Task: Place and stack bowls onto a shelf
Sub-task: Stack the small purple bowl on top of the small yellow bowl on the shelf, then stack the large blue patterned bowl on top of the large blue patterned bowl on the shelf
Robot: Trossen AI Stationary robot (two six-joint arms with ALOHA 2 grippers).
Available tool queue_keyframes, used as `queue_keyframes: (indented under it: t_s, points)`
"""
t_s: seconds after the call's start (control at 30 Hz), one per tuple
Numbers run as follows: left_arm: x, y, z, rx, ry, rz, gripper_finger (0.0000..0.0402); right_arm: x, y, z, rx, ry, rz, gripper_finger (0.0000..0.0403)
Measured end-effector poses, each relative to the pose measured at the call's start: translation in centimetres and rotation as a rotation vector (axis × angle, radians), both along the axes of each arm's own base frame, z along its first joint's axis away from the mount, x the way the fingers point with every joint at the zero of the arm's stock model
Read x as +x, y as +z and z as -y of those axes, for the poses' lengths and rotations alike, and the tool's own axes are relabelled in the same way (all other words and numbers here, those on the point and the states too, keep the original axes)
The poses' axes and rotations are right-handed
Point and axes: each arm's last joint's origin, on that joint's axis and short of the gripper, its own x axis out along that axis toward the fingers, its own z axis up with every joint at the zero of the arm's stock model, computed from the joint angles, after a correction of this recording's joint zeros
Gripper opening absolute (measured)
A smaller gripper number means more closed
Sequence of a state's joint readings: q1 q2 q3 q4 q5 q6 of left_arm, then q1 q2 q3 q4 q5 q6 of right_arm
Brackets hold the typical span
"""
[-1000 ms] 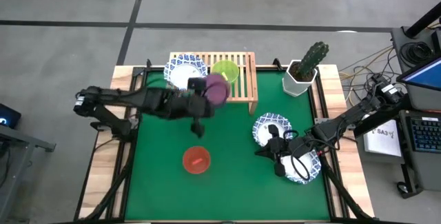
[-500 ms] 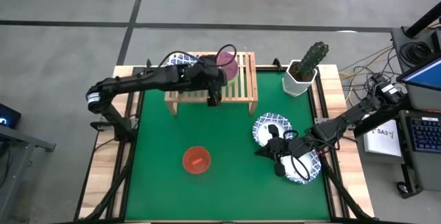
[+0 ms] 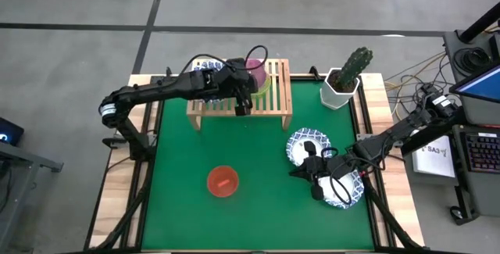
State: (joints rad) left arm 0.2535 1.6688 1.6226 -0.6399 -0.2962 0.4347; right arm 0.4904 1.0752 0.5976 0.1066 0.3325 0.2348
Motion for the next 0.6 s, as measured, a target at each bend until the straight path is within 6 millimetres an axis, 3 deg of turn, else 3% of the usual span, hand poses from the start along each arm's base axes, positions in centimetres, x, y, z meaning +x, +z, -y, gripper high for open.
queue_keyframes:
  t_s: [0.33, 0.6]
  points:
    - [0.0, 0.1, 0.1, -0.010, 0.034, 0.025, 0.0110, 0.0, 0.0, 0.0, 0.001, 0.000, 0.001, 0.0009]
    - [-1.5, 0.0, 3.5, -0.229, 0.057, -0.030, 0.0123, 0.0, 0.0, 0.0, 0.001, 0.000, 0.001, 0.0009]
